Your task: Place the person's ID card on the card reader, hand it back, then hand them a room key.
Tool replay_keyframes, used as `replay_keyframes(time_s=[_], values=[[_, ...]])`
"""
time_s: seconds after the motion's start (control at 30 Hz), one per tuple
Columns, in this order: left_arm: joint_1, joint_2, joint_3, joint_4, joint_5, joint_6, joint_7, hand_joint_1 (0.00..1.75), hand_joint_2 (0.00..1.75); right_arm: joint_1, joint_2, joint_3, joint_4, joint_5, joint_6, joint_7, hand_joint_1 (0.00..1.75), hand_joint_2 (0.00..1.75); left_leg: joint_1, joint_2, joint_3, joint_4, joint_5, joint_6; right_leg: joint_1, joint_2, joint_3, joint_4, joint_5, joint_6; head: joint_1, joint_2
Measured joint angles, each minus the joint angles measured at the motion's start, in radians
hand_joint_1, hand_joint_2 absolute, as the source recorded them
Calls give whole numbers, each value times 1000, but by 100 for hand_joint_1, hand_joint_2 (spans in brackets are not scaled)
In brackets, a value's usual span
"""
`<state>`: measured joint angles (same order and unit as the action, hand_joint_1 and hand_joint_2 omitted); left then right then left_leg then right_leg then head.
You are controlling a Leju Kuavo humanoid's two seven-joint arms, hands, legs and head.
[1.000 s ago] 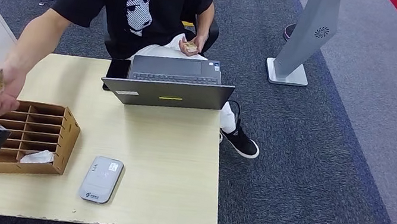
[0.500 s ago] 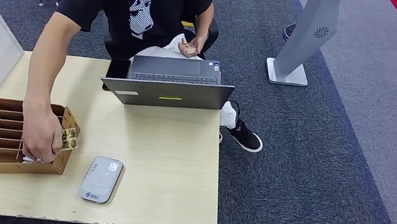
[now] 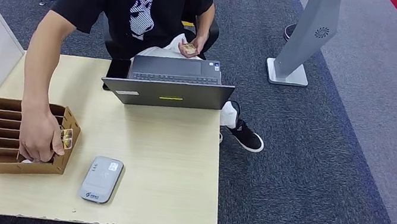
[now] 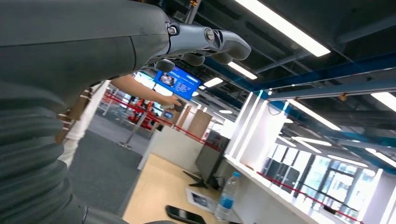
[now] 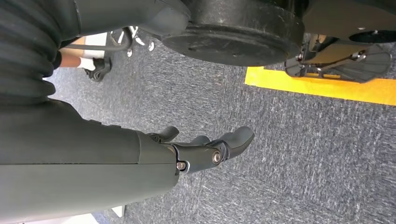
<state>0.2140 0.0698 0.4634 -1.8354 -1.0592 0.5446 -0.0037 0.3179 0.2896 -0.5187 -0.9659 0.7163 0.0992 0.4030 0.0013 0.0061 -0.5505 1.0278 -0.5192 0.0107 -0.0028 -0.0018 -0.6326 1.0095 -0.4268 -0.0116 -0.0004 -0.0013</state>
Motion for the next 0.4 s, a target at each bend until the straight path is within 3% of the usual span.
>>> replay_keyframes(time_s=[0.13,0.3,0.4], values=[[6,-77,132,-9,21,-54,-67,0,175,9,0,17,-12,-15,0,11,0,175,0,0,0,0,0,0,0,0,0,0,0,0,0,0],[-23,-191,371,-6,44,-133,-192,0,175,14,0,25,-14,-18,0,20,0,175,0,0,0,0,0,0,0,0,0,0,0,0,0,0],[-43,-234,475,-3,38,-155,-227,0,175,14,1,26,-14,-17,0,21,0,175,0,0,0,0,0,1,0,0,0,0,0,0,0,0]])
